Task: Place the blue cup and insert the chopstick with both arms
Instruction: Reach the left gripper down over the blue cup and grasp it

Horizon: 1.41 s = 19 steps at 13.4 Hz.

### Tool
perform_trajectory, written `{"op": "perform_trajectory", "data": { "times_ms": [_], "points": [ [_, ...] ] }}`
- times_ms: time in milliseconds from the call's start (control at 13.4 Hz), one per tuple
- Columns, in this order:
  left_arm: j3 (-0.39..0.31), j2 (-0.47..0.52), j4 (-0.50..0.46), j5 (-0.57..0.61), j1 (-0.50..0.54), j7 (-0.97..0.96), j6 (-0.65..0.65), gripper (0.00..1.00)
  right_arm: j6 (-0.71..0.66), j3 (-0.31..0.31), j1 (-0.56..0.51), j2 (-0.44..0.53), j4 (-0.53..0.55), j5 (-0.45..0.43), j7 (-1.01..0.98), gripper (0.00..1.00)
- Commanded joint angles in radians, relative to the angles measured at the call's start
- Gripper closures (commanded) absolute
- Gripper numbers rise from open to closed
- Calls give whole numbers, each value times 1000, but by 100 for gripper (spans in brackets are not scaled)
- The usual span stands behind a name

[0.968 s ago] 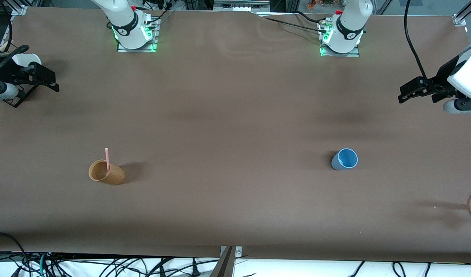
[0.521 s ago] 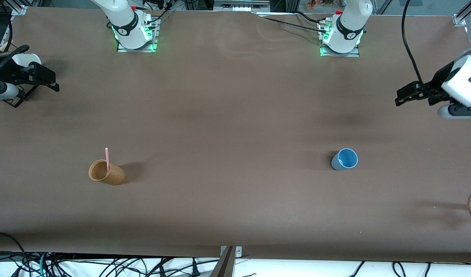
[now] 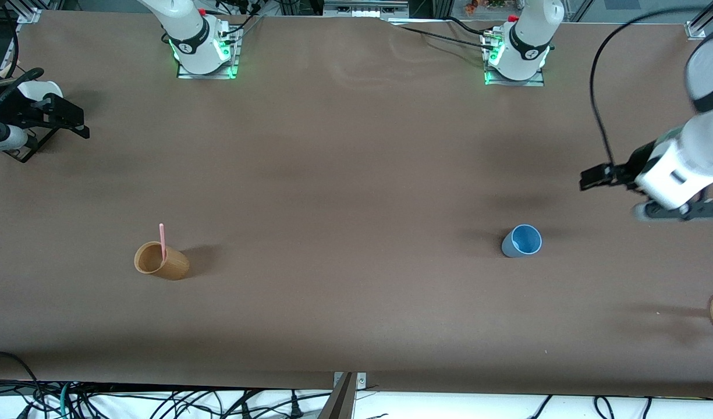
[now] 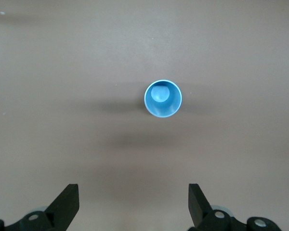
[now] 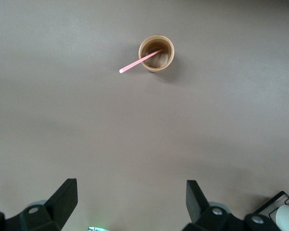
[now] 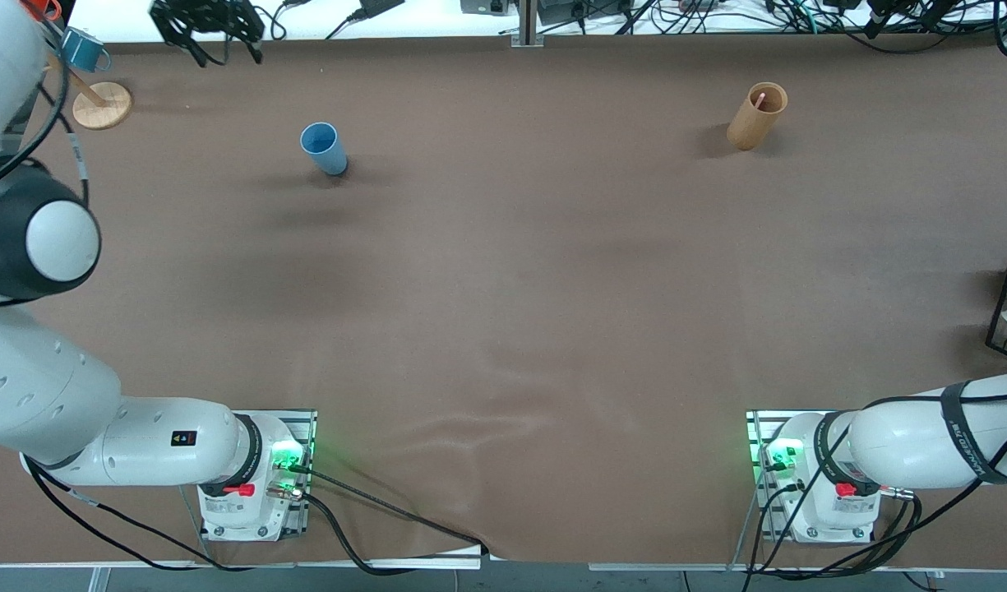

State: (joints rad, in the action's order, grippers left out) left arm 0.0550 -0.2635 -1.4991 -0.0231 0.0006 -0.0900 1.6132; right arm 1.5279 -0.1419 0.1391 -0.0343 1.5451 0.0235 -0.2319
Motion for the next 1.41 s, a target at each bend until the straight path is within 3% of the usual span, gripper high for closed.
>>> {"op": "perform_trajectory", "data": {
  "times_ms": [0,372,745,1117,1340],
  "points": [
    [-3,-94,22,8,-25,19,81,0,-18,-13,-4,1,-19,6,-6,0],
    [-3,-226,-39,44,-28,18,267,0,-14,-25,-4,1,-19,0,-7,0],
    [-10,-221,-199,55,-24,19,462,0,-3,-39,-6,-1,-19,4,-7,0],
    [-12,-211,-260,71,-17,21,523,0,34,-39,-6,-29,-16,15,-35,0],
    [-12,-178,-354,86,-25,21,615,0,57,-39,-7,-55,-10,15,-37,0]
  ]
}}
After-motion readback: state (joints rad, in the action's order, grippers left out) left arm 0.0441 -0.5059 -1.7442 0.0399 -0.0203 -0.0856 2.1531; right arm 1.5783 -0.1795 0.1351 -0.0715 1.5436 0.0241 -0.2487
